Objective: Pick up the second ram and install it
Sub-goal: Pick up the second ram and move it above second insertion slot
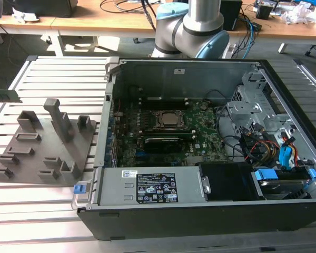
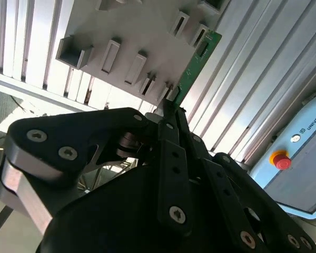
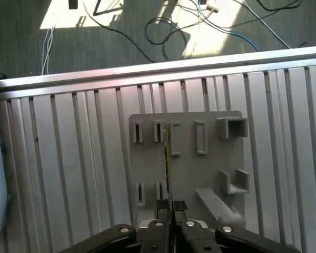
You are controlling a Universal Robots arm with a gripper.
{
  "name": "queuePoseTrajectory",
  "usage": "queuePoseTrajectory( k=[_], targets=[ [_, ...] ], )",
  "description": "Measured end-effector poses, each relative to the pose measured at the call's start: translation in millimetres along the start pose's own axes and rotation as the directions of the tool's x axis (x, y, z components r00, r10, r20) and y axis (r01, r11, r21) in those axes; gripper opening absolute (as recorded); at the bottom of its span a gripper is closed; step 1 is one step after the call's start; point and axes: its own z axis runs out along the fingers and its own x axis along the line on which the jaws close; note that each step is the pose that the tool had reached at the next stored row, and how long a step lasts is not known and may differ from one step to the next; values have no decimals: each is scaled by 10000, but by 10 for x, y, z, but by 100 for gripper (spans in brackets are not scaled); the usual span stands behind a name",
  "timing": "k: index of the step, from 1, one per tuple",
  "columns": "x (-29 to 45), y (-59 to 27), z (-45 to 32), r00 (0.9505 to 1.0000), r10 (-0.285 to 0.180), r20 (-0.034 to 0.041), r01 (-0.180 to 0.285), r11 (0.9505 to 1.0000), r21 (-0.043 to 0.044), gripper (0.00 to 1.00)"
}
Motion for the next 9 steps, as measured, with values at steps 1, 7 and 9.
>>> queuePoseTrajectory(
  k=[1,7,9],
  targets=[
    [-1,0,-26,10000,0,-1,0,10000,-1,14],
    [-5,-1,-265,10000,0,0,0,10000,0,14],
    [-6,-1,-305,10000,0,0,0,10000,0,14]
  ],
)
